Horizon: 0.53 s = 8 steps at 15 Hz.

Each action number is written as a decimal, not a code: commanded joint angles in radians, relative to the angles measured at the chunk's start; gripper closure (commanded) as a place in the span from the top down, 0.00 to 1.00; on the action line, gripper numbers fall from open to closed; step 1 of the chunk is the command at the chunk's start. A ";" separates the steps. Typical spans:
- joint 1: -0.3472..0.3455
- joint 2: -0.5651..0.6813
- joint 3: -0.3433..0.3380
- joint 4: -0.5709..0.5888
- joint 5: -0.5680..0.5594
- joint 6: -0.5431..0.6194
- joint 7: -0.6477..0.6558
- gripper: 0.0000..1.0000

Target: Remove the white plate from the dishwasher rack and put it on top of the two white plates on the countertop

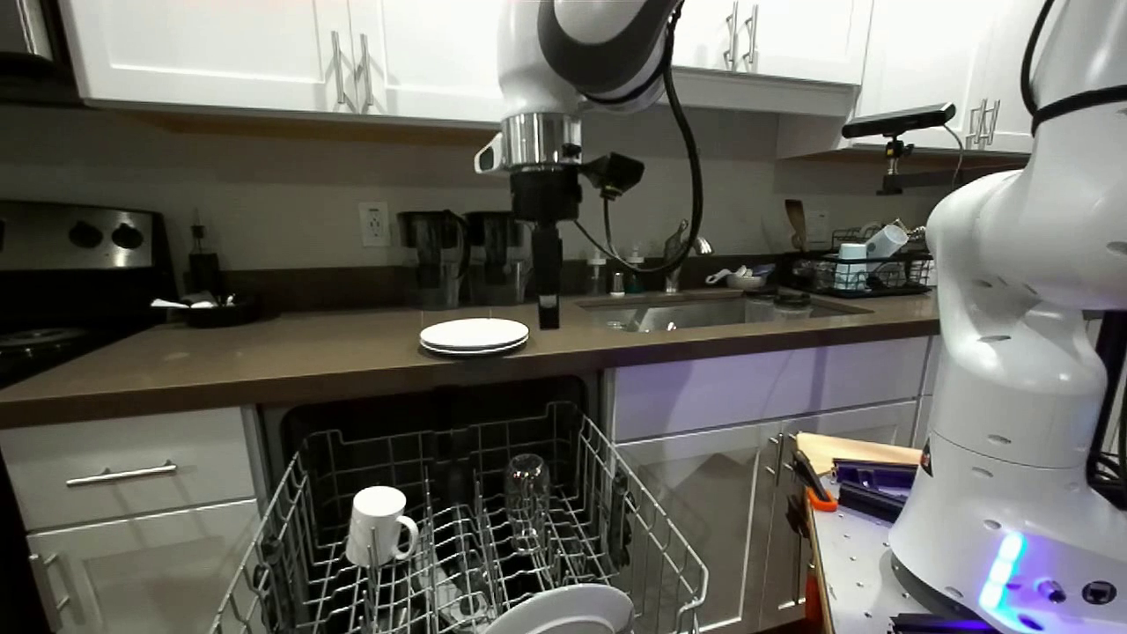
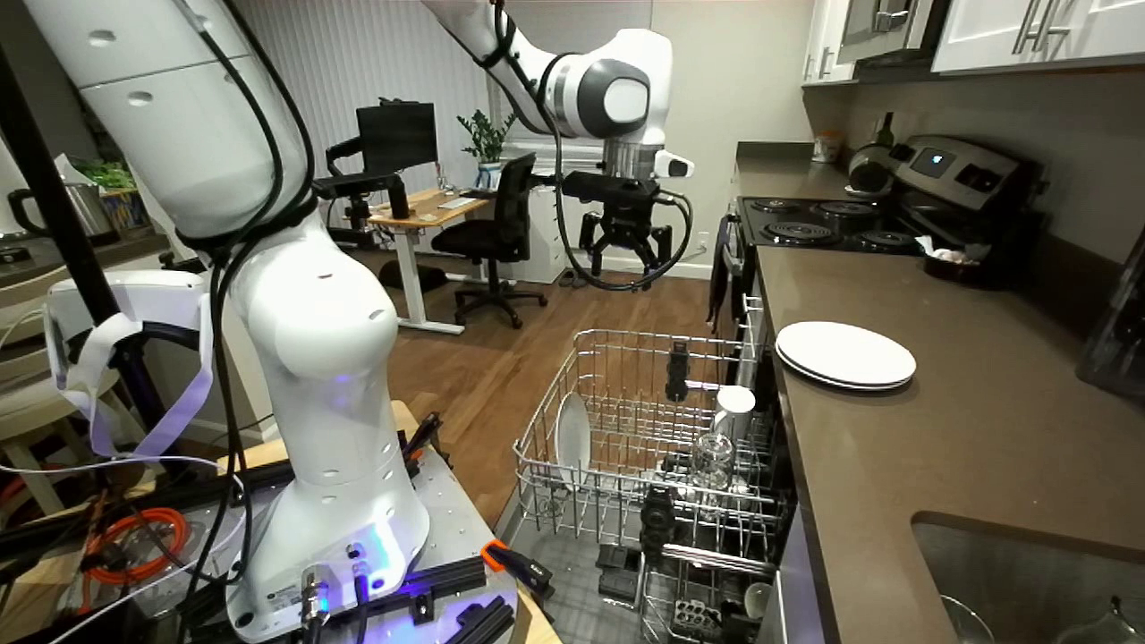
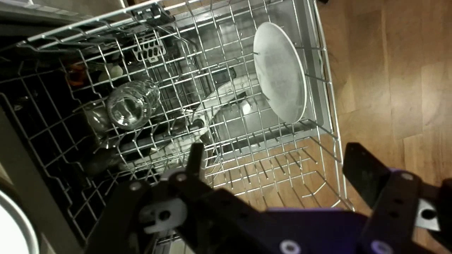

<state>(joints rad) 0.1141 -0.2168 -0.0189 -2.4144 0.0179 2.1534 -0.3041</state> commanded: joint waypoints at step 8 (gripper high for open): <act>0.025 0.301 0.122 -0.011 0.027 0.337 -0.005 1.00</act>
<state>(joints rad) 0.1380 0.0079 0.0795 -2.4256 0.0168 2.4049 -0.3045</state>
